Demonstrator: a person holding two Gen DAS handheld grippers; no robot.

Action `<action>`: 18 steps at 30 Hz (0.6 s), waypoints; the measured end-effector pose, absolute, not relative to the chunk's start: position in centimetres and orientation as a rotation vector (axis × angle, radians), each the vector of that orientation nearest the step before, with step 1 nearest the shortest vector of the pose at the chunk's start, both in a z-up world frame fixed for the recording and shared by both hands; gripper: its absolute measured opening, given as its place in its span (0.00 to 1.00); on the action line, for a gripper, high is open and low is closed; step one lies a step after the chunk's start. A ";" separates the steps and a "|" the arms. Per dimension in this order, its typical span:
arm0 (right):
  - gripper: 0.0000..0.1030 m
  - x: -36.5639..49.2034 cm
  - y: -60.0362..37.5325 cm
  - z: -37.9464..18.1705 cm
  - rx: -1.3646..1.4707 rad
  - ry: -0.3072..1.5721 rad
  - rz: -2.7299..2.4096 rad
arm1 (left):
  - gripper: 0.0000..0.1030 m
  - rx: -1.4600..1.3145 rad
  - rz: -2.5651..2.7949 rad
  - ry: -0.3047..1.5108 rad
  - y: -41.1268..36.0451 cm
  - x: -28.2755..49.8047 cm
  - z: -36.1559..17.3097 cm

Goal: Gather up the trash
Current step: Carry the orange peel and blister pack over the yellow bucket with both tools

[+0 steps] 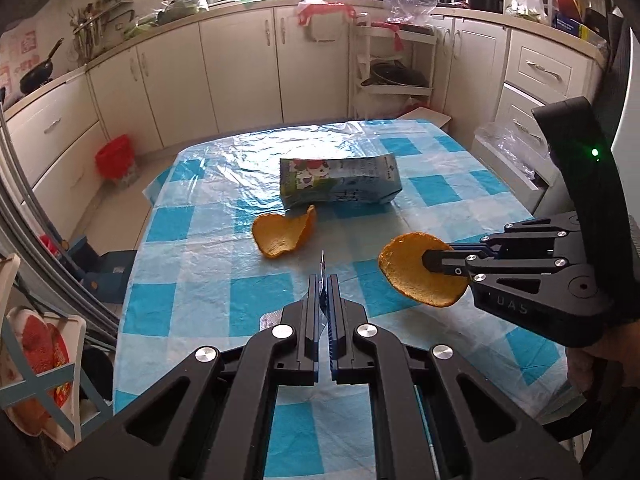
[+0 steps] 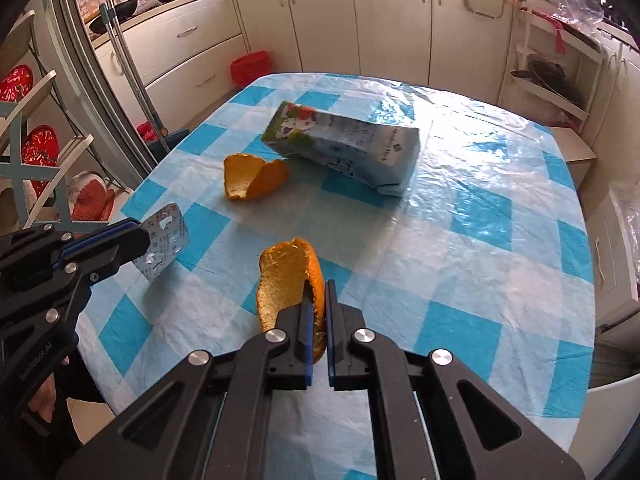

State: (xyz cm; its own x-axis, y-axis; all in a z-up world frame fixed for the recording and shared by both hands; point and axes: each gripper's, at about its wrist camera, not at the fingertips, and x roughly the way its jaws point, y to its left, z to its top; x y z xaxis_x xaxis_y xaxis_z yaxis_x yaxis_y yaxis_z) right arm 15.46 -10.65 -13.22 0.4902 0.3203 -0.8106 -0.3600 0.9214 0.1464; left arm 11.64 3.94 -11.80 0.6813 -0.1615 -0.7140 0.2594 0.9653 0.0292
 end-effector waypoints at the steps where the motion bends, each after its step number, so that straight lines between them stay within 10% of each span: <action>1: 0.05 15.3 -11.5 -13.1 -0.043 0.963 0.398 | 0.04 0.134 -0.245 0.785 3.5 11.6 -11.8; 18: 0.05 12.4 -22.7 -11.5 0.070 0.914 0.254 | 0.04 -0.023 -0.493 0.813 -3.3 11.5 -11.7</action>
State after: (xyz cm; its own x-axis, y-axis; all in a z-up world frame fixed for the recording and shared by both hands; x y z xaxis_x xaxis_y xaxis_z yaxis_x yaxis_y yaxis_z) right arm 12.35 -22.66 -11.54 0.5832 0.2467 -0.7740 -0.1876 0.9679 0.1671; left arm 11.48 -3.29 -11.69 0.5811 -0.4310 -0.6903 0.4135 0.8870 -0.2056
